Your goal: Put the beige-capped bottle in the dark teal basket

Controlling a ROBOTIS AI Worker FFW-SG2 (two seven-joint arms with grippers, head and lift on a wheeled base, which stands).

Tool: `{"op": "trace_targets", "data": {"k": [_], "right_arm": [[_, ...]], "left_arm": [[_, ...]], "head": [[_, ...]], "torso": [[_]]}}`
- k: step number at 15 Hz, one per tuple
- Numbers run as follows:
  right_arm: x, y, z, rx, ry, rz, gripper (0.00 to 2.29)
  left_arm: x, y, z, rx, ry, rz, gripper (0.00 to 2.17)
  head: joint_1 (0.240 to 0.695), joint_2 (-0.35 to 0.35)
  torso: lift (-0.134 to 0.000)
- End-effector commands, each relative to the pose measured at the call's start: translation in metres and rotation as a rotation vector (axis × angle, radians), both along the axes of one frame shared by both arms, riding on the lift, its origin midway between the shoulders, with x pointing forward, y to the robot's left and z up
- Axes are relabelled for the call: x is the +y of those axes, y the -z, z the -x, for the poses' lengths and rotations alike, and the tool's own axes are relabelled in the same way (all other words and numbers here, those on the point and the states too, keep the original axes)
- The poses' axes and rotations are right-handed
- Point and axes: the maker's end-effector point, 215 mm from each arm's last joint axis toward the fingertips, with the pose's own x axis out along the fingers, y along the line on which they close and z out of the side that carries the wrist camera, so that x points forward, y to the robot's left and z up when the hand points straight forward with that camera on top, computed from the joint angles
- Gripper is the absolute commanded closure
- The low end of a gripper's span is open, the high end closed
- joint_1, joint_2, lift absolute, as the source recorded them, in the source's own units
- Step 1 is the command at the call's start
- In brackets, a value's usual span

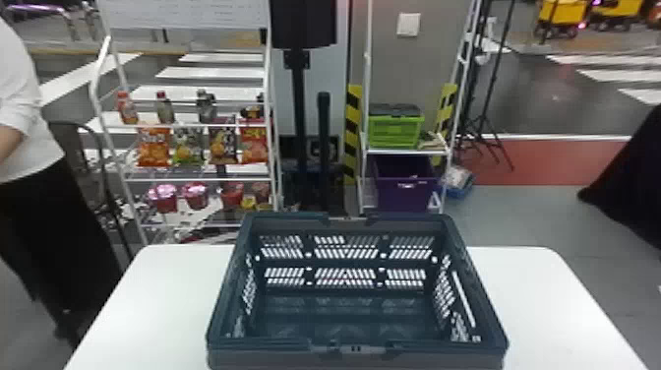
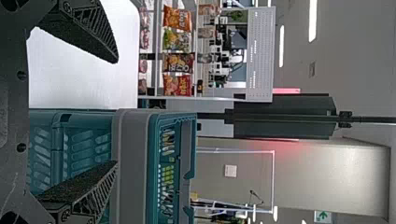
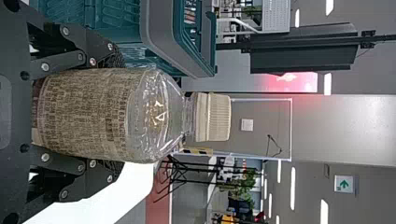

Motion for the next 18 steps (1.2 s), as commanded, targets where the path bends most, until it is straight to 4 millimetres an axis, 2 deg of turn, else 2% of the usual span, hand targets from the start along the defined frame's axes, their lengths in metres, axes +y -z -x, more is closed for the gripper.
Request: {"op": "trace_targets", "data": {"k": [1, 9, 13, 18], "right_arm": [[0.0, 0.001, 0.0, 0.001, 0.001, -0.001, 2.29], [-0.001, 0.003, 0.001, 0.005, 0.003, -0.001, 2.29], [-0.004, 0.014, 0.003, 0.024, 0.009, -0.002, 2.29], [-0.002, 0.011, 0.002, 0.018, 0.006, -0.003, 2.29]], "left_arm": [[0.0, 0.001, 0.0, 0.003, -0.001, 0.0, 0.11], [-0.001, 0.003, 0.001, 0.004, 0.0, 0.001, 0.11], [-0.001, 0.007, 0.003, 0.017, 0.001, -0.001, 0.11], [0.0, 0.008, 0.005, 0.015, -0.003, 0.001, 0.11]], "head": [[0.499, 0.0], [0.499, 0.0], [0.499, 0.0], [0.499, 0.0]], "torso": [[0.0], [0.0], [0.0], [0.0]]}}
